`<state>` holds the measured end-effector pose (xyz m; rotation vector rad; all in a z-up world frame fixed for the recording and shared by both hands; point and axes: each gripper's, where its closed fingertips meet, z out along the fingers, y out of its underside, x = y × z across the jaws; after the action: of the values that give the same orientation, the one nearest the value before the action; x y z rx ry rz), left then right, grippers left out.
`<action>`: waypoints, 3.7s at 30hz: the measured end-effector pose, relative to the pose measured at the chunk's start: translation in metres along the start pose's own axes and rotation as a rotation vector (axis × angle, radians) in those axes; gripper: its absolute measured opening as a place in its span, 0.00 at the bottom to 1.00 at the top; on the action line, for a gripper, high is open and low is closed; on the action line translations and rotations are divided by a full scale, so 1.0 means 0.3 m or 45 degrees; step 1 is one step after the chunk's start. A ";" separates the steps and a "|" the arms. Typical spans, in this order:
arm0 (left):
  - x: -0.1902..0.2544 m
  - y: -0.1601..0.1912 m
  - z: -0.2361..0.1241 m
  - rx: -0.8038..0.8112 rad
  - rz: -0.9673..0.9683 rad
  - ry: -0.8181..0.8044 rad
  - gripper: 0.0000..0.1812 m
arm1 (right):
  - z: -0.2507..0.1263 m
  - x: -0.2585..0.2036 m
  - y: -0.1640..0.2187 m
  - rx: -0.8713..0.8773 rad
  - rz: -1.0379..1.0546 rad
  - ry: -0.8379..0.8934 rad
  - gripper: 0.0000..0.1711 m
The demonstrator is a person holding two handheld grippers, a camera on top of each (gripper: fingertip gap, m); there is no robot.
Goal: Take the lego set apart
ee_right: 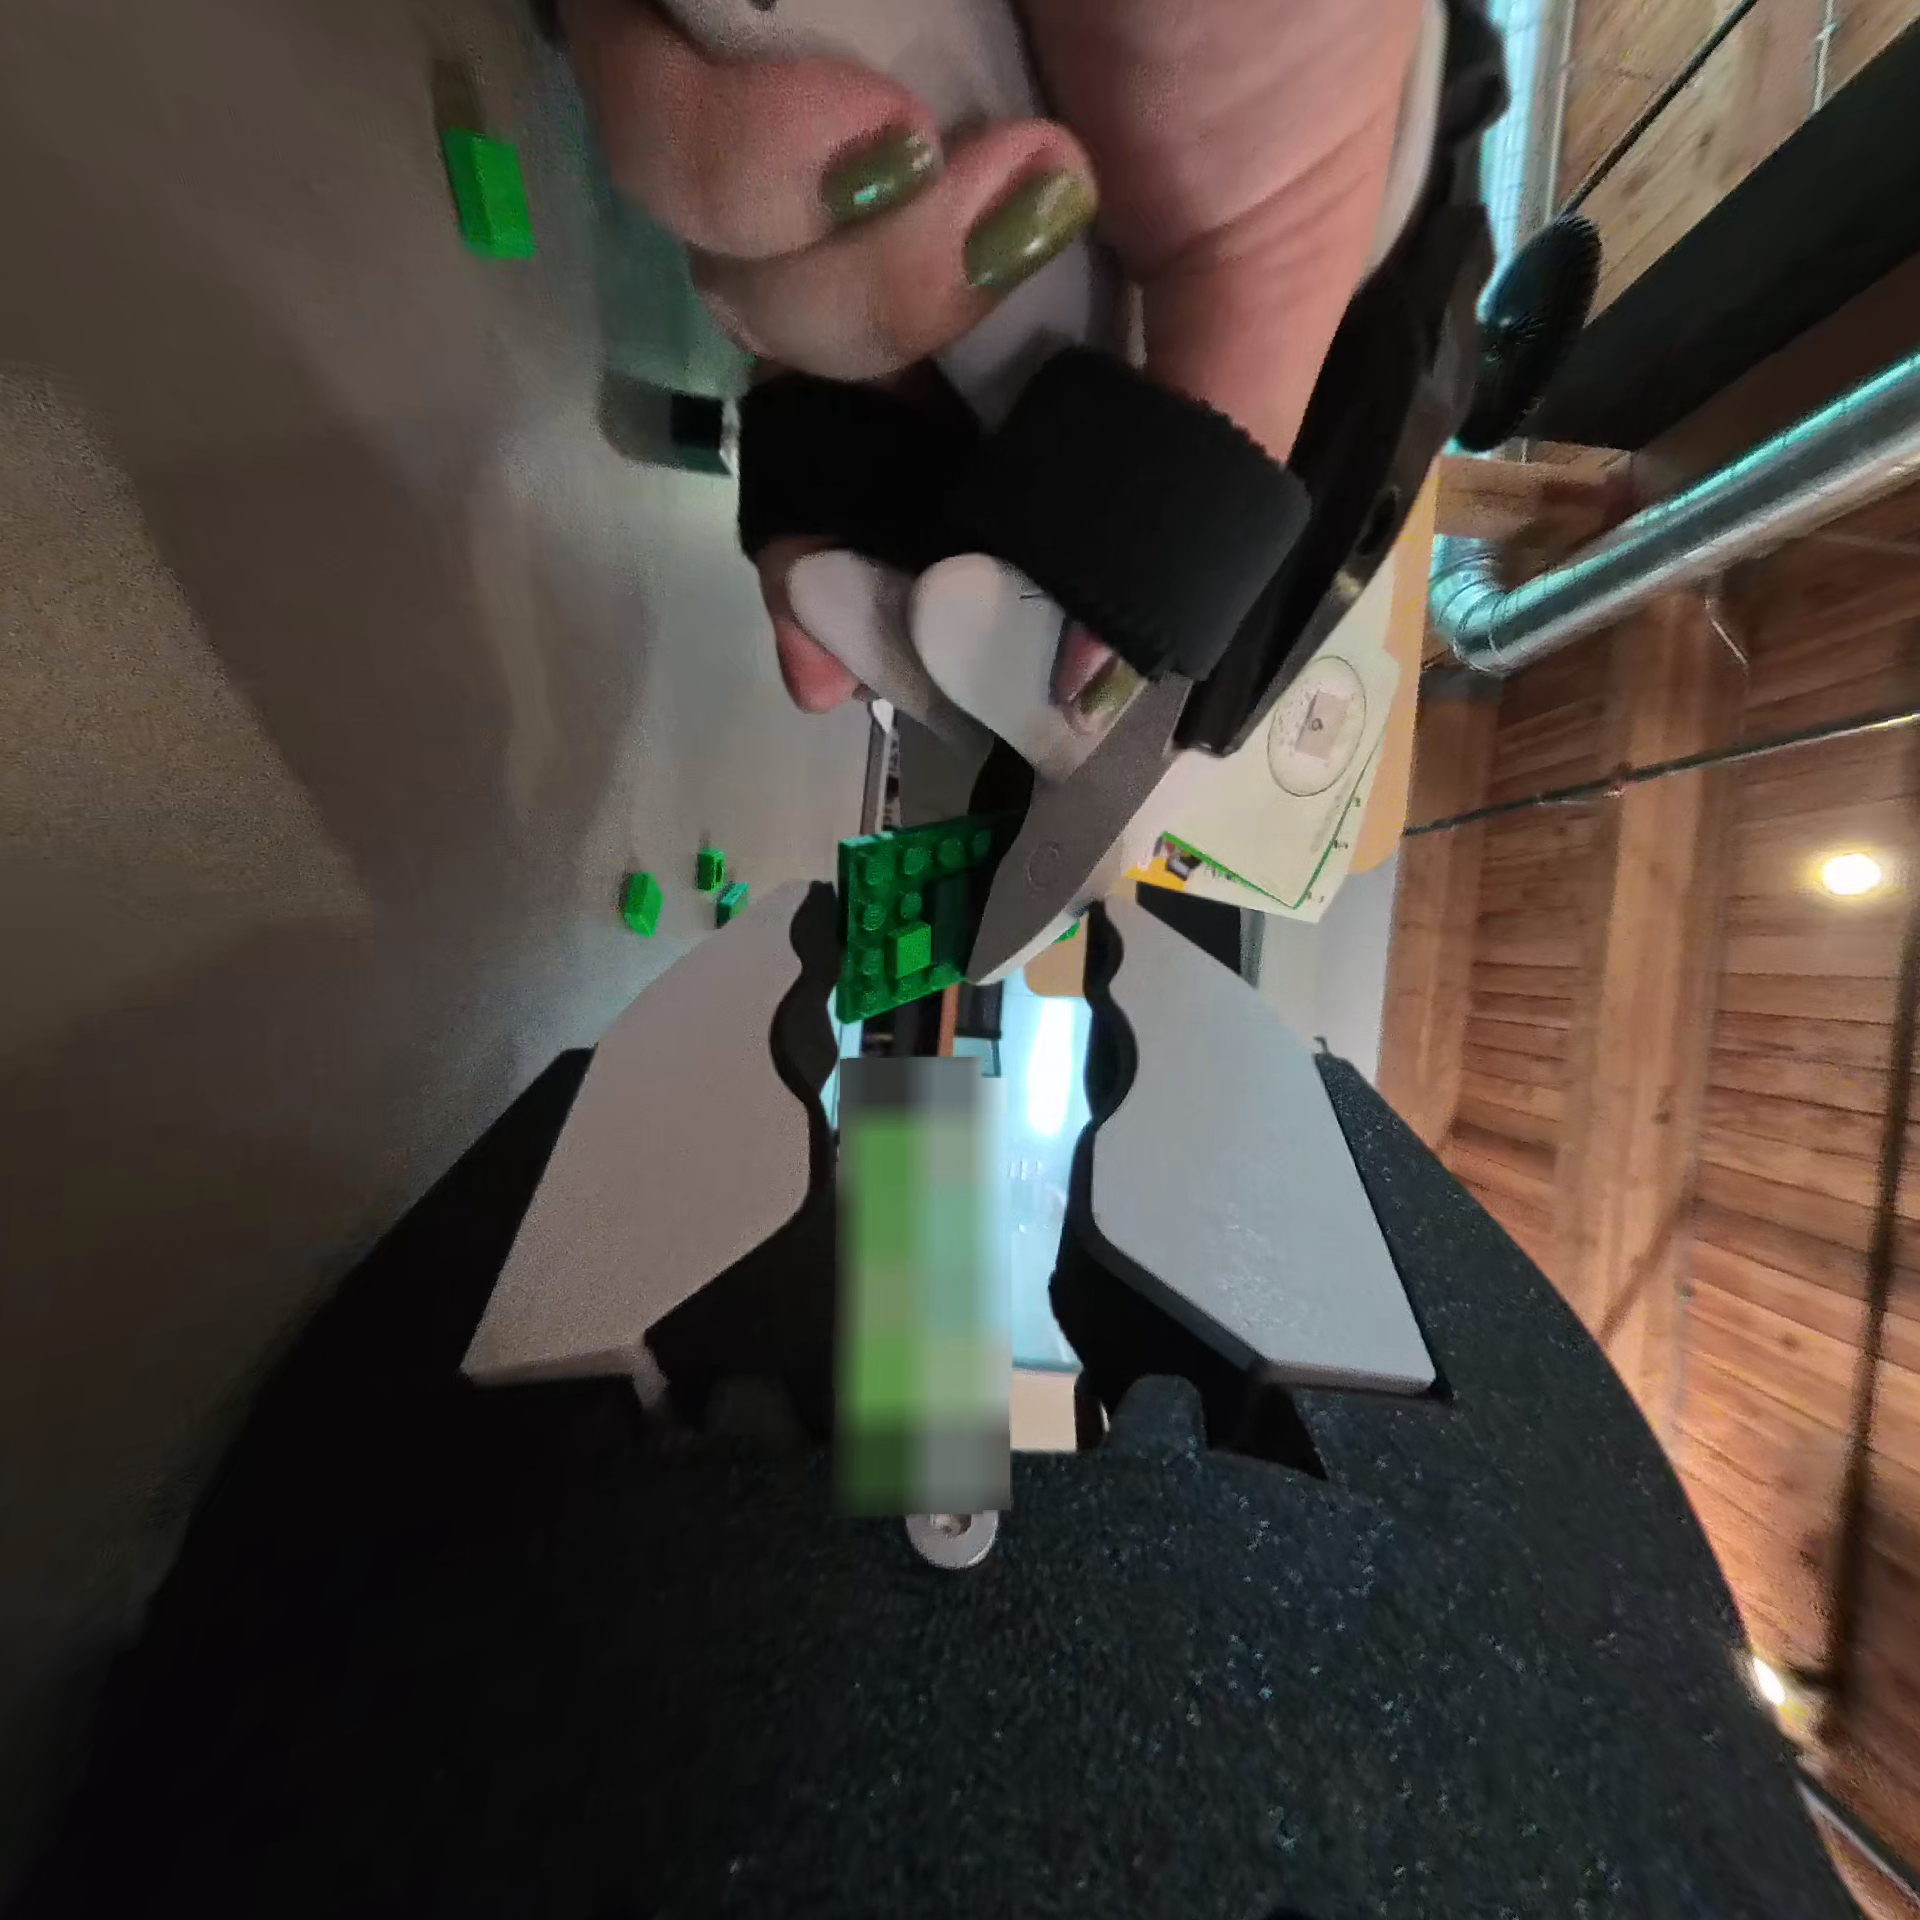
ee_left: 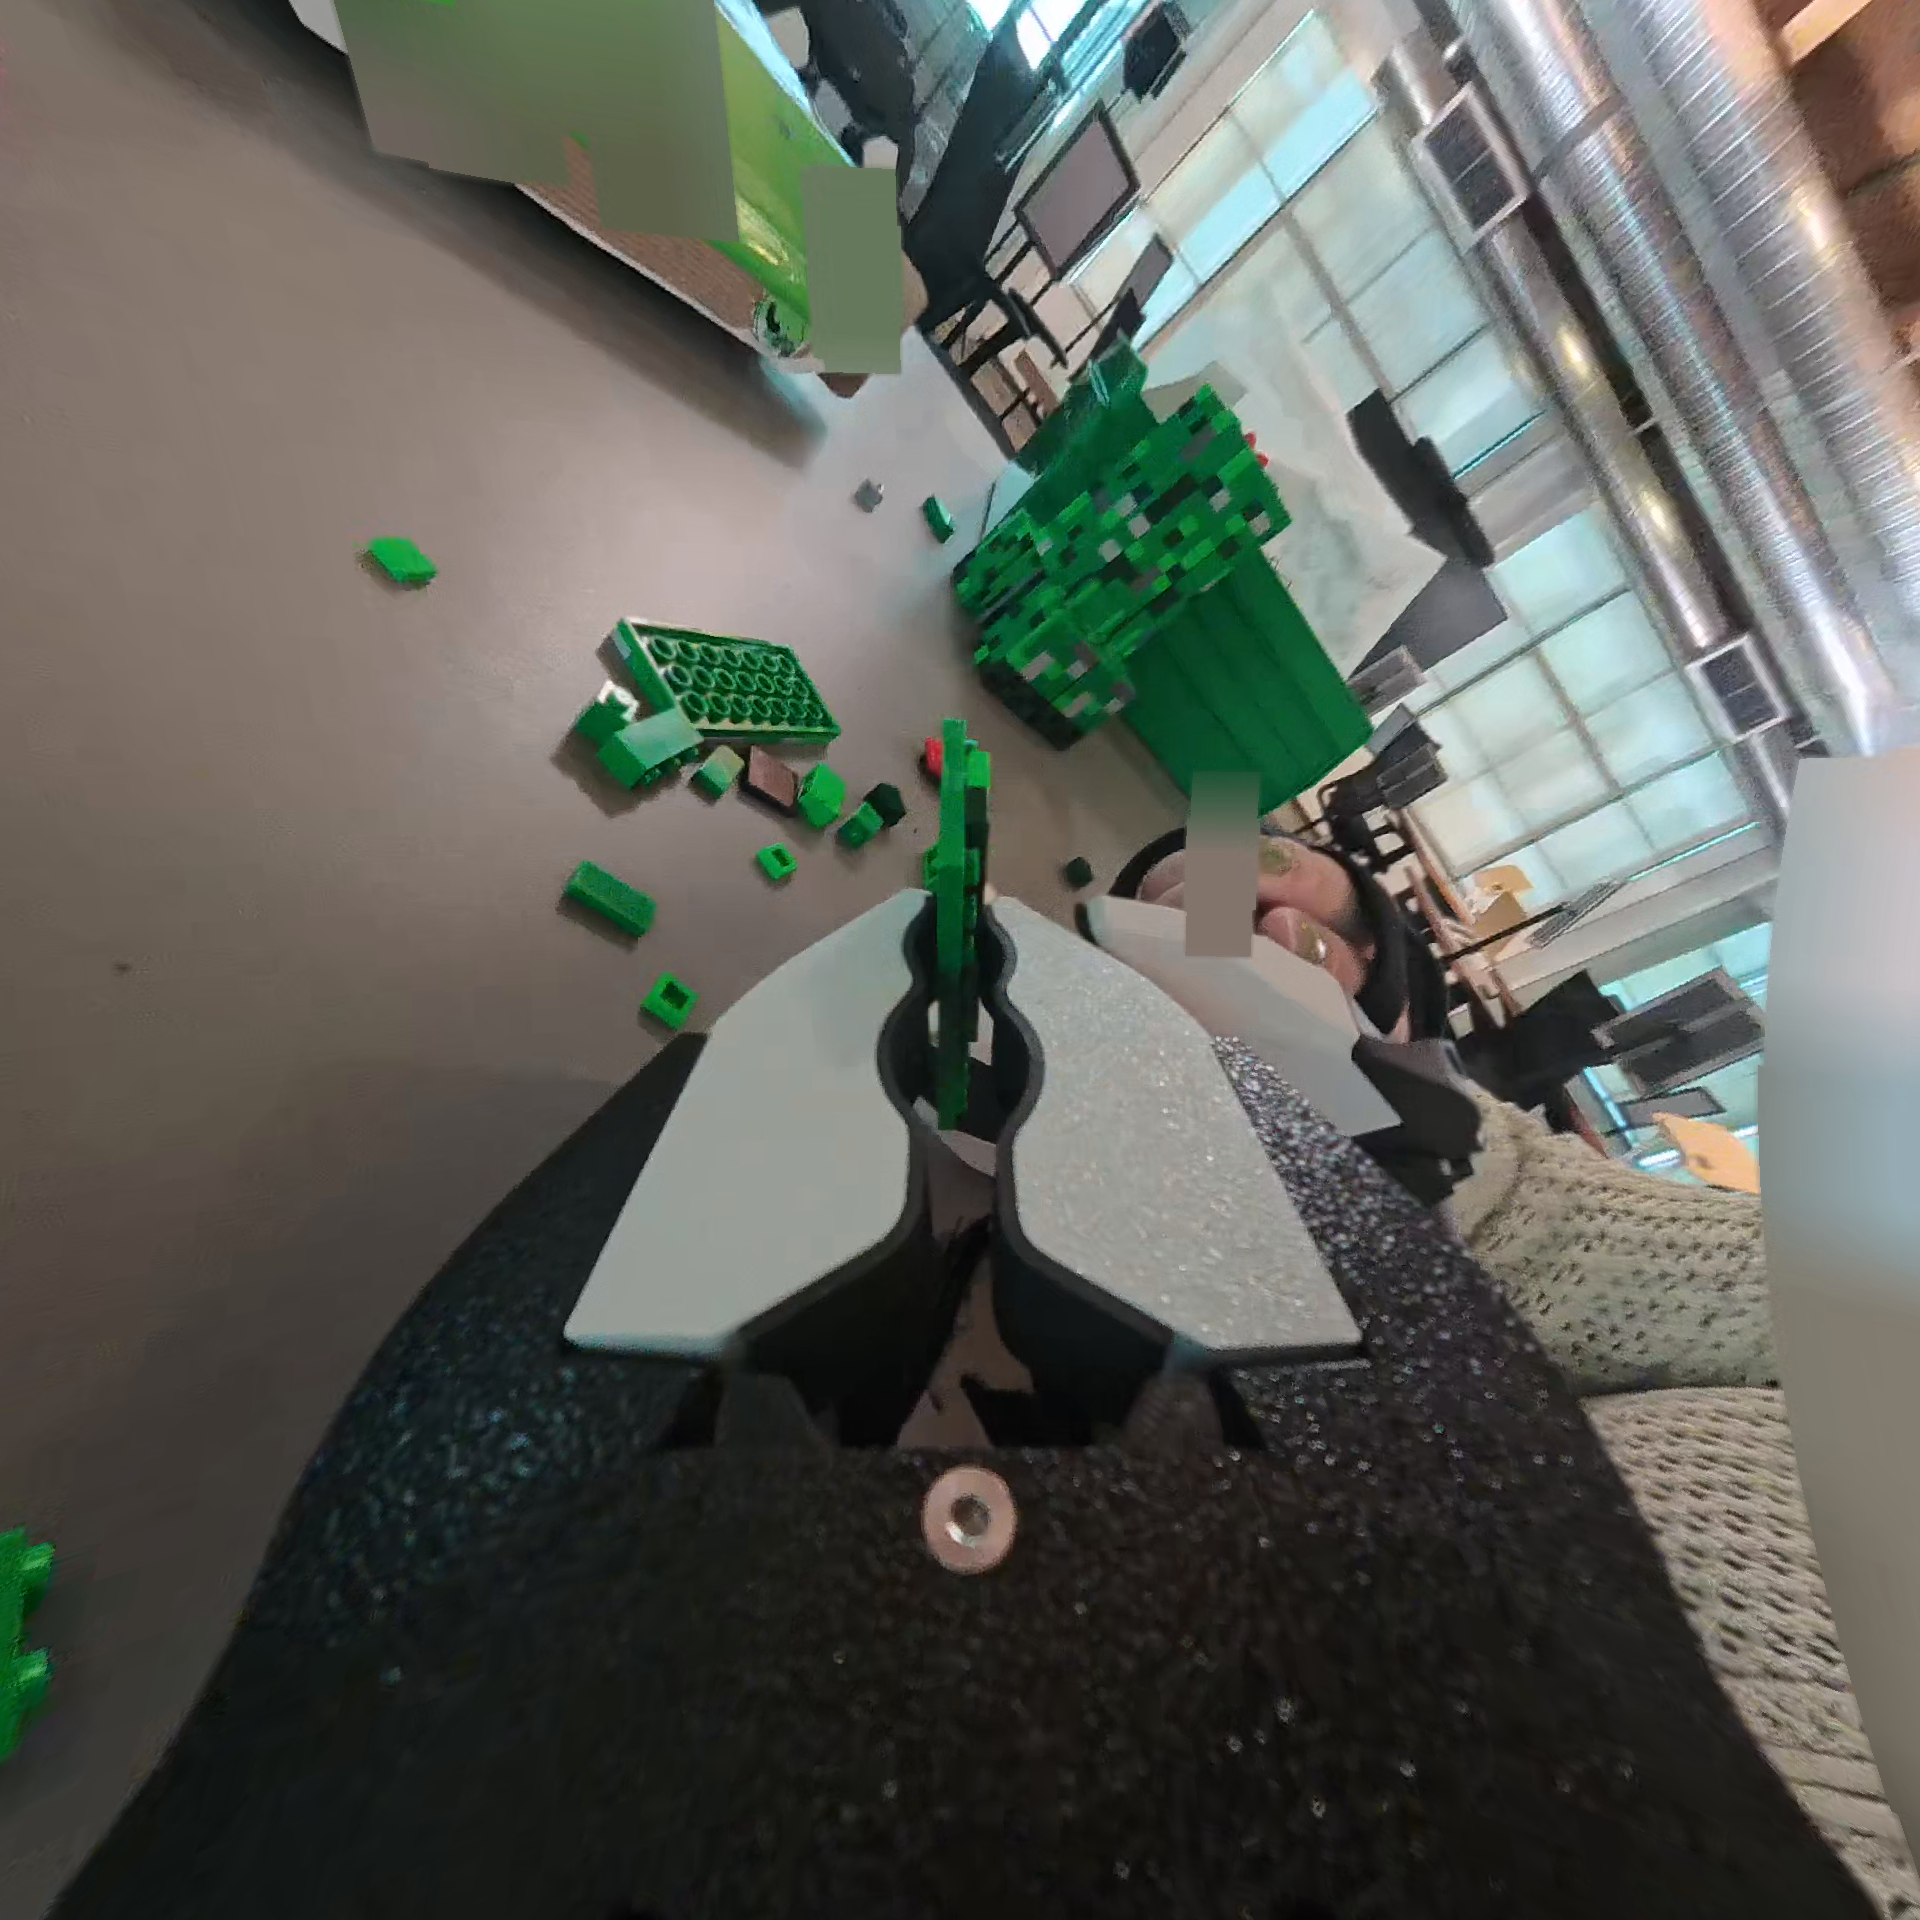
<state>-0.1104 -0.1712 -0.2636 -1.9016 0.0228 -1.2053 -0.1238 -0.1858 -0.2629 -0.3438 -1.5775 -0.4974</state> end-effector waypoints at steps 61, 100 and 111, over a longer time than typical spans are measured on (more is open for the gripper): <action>-0.002 0.137 0.046 -0.377 0.400 -0.193 0.03 | -0.033 -0.025 -0.019 0.307 0.840 -0.482 0.21; -0.006 0.140 0.048 -0.368 0.365 -0.175 0.03 | -0.033 -0.043 0.001 0.266 0.881 -0.557 0.23; -0.004 0.132 0.043 -0.338 0.240 -0.116 0.04 | -0.030 -0.028 -0.003 0.198 0.727 -0.451 0.20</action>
<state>-0.0855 -0.1872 -0.2930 -2.1280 0.3204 -1.0271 -0.1159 -0.1905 -0.2712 -0.7633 -1.7477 0.1363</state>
